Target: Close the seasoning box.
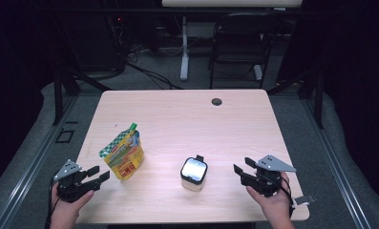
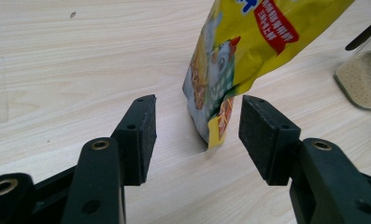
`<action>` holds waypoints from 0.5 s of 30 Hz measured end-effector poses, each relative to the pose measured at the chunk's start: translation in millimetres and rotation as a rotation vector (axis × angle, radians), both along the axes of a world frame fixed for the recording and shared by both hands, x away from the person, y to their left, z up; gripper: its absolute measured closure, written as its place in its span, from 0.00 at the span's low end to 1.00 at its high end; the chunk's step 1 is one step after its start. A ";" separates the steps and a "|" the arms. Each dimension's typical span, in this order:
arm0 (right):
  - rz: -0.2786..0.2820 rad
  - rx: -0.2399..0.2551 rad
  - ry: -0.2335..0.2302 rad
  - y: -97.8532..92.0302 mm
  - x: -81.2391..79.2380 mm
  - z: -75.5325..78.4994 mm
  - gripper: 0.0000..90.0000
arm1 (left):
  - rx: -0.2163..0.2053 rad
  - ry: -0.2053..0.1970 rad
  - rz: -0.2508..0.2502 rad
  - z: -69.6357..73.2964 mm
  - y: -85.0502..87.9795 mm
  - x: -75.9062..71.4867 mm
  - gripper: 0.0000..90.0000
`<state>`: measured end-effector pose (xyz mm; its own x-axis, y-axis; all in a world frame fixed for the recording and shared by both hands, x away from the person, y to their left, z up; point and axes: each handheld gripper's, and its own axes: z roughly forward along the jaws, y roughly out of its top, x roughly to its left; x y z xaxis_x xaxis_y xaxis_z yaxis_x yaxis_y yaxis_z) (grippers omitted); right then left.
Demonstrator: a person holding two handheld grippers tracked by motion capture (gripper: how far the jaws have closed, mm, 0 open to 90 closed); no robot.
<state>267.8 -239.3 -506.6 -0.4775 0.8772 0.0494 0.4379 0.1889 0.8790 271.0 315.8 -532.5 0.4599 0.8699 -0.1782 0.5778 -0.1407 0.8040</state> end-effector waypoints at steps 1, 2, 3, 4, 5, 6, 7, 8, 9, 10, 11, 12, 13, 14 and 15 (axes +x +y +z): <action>-0.009 0.006 -0.002 -1.5 0.4 -1.5 0.53 | 0.003 0.005 0.001 -0.5 0.9 0.4 0.52; -0.020 0.006 0.004 -4.9 1.2 -3.2 0.53 | 0.000 0.004 0.003 -1.4 1.4 0.8 0.52; -0.029 0.007 0.008 -7.2 1.7 -4.7 0.53 | -0.001 0.005 0.006 -2.0 1.9 1.0 0.52; -0.038 0.009 0.009 -9.5 2.2 -6.3 0.53 | -0.001 0.006 0.007 -2.4 2.3 1.2 0.52; -0.045 0.009 0.013 -11.0 2.4 -7.2 0.53 | 0.003 0.010 0.007 -2.7 3.1 1.4 0.52; -0.055 0.021 0.009 -13.1 3.1 -9.4 0.53 | 0.001 0.007 0.008 -3.3 3.4 1.7 0.52; -0.063 0.012 0.013 -15.4 3.0 -10.2 0.53 | 0.002 0.009 0.010 -3.7 3.7 2.0 0.52; -0.070 0.015 0.010 -16.8 3.3 -11.5 0.53 | 0.000 0.006 0.011 -4.4 3.9 2.3 0.52; -0.075 0.013 0.011 -18.4 3.5 -12.7 0.53 | -0.003 0.006 0.010 -4.9 4.1 2.6 0.52; -0.080 0.011 0.009 -19.3 3.7 -13.8 0.53 | 0.001 0.009 0.010 -5.3 4.3 3.0 0.52; -0.085 0.005 0.012 -20.9 4.0 -15.6 0.53 | 0.001 0.009 0.013 -6.0 4.2 3.5 0.52; -0.092 -0.001 0.013 -22.3 4.4 -17.7 0.53 | 0.003 0.010 0.013 -6.5 4.2 4.0 0.52; -0.099 -0.012 0.013 -23.5 4.5 -19.3 0.53 | 0.008 0.014 0.010 -6.5 4.5 4.3 0.52; -0.105 -0.017 0.013 -24.2 4.4 -20.3 0.53 | 0.005 0.011 0.012 -7.3 4.3 4.8 0.52; -0.103 -0.026 0.012 -25.3 4.5 -20.9 0.53 | 0.006 0.009 0.012 -8.1 4.2 5.3 0.52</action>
<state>272.3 -264.6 -527.5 -0.3844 0.9226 0.0314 0.4670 0.1650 0.8687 276.2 319.9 -540.6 0.4480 0.8763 -0.1770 0.5868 -0.1389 0.7977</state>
